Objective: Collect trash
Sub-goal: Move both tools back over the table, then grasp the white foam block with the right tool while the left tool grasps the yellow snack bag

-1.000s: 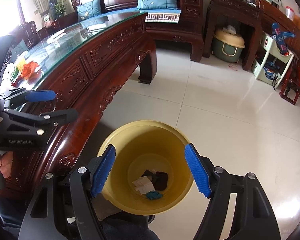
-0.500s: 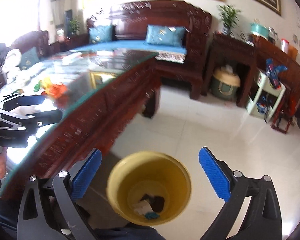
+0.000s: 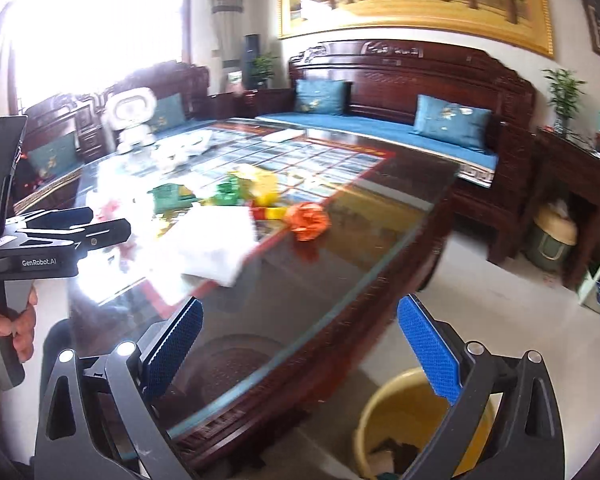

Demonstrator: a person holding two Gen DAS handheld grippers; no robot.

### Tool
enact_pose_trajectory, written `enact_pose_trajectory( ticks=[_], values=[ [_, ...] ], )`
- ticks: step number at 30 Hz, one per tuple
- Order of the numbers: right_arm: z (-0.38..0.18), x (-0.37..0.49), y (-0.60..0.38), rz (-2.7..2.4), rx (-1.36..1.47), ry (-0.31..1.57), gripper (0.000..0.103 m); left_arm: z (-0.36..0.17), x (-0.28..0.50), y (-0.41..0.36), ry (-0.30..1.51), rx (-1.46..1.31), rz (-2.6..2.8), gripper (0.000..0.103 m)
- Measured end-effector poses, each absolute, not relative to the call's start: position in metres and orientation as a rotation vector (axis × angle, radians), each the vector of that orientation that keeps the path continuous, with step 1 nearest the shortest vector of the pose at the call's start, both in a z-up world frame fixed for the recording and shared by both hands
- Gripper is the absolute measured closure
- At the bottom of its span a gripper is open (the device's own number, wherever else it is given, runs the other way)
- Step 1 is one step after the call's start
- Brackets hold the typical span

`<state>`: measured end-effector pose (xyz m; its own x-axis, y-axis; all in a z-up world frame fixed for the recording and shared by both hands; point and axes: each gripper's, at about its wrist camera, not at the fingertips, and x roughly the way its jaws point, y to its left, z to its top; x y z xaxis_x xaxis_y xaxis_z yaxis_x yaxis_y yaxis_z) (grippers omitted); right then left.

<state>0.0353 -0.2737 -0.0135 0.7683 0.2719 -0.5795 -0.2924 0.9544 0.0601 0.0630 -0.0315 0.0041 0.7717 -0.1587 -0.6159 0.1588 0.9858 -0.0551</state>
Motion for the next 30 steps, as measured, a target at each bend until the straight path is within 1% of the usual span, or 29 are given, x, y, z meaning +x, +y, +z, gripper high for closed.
enact_pose_trajectory(
  ticks=[7,12,21,30],
  values=[
    [-0.022,0.058,-0.198,0.363,-0.043,0.663,0.008,-0.005,0.066,0.041,0.656,-0.052,-0.101,0.004],
    [-0.031,0.085,-0.174,0.343,-0.005,0.703,0.008,-0.013,0.077,0.068,0.662,-0.077,-0.112,0.004],
    [-0.052,0.12,-0.145,0.247,-0.021,0.765,0.008,-0.025,0.095,0.075,0.677,-0.062,-0.153,0.004],
    [-0.071,0.153,-0.137,0.157,-0.041,0.849,0.008,-0.031,0.103,0.077,0.684,-0.058,-0.161,0.004]
  ],
)
